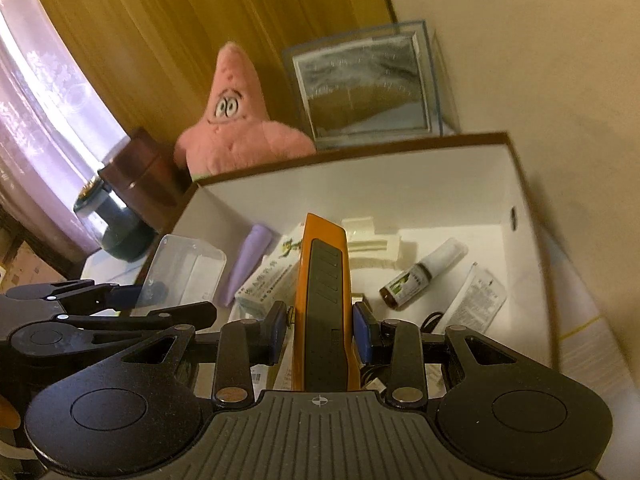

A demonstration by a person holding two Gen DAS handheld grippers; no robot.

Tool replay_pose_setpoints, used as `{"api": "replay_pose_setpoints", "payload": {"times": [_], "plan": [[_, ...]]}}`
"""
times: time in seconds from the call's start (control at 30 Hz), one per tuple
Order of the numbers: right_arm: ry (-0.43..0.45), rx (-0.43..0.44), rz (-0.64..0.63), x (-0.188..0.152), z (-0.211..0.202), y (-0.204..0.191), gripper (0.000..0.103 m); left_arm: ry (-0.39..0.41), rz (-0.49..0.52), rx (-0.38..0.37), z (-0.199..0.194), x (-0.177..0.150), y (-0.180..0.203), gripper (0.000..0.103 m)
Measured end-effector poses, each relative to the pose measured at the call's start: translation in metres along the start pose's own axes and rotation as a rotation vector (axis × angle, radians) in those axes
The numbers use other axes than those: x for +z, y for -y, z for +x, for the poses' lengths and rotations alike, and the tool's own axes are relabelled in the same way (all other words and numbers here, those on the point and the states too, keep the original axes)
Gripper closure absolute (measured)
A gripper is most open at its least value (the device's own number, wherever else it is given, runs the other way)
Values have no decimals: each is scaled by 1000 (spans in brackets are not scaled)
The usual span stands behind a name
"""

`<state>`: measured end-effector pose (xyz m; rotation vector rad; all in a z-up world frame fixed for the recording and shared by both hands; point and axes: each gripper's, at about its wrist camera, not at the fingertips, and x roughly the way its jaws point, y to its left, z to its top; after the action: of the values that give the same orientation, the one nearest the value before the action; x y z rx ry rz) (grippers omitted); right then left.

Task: Organize rigid objects
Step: 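Lift and carry the clear case and orange knife over the brown box, then open both tools to drop the clear case and orange knife inside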

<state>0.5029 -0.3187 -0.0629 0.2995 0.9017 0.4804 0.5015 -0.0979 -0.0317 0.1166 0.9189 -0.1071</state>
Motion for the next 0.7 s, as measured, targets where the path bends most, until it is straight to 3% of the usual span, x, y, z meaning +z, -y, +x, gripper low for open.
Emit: {"api": "replay_pose_setpoints", "payload": {"times": [0.33,0.7], "plan": [[-73,-21,15,3,43,-5,71,-63,-18,26,33,-1,-18,51],[-61,-34,77,9,61,-4,71,-73,-10,35,46,3,-23,51]]}}
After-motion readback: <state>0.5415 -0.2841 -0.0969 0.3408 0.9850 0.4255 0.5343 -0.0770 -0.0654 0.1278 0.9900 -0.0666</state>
